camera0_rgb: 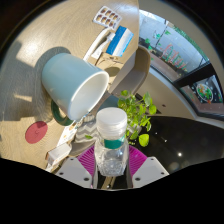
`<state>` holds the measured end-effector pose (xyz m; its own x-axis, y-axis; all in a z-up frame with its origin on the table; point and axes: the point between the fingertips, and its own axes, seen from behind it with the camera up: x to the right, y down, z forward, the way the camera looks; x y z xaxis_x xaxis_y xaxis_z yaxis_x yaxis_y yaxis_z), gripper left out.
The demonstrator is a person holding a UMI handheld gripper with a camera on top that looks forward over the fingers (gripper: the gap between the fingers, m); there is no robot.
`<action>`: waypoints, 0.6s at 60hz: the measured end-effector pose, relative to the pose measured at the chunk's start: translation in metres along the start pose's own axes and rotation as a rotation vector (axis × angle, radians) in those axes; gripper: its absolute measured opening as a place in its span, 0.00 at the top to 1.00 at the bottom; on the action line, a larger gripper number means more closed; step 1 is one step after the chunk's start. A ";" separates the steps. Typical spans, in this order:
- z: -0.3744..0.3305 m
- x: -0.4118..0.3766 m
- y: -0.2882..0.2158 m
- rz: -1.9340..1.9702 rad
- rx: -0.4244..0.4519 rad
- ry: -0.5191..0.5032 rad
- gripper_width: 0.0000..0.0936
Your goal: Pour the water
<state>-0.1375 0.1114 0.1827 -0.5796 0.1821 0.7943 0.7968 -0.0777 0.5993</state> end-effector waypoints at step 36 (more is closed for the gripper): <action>-0.020 0.024 0.088 1.355 0.100 -0.216 0.56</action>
<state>-0.0845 0.0896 0.2562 0.6843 0.1692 0.7093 0.7262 -0.2467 -0.6417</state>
